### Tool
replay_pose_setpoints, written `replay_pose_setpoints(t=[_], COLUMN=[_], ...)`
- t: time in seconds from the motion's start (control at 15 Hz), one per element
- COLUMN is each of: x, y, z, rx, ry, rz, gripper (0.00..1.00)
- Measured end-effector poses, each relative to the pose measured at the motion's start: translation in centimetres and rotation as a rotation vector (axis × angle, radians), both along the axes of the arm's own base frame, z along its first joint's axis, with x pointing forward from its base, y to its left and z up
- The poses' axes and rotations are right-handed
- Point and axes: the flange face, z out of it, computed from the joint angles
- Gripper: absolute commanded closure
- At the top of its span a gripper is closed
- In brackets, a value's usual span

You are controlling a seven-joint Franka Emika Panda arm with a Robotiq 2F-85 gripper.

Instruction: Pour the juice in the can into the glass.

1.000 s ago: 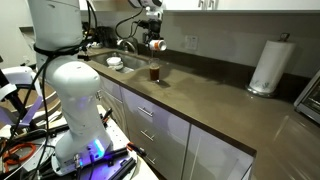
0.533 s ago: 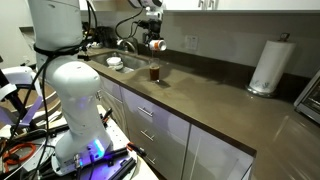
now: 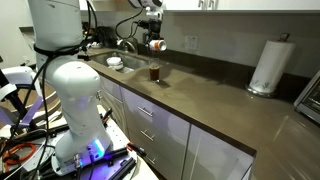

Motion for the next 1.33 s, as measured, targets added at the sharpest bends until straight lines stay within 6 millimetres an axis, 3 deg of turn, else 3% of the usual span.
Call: replay_pose_setpoints(t=[0.07,0.13,0.53,0.6,1.33], x=[0.0,0.0,0.0,0.0,0.03], y=[0.0,0.0,0.0,0.0,0.01], z=[0.0,0.0,0.0,0.0,-0.3], rx=[0.0,0.0,0.0,0.0,0.001], ry=[0.0,0.0,0.0,0.0,0.002], rz=[0.0,0.0,0.0,0.0,0.003], gripper=[0.73,0.48,0.48,0.73,0.73])
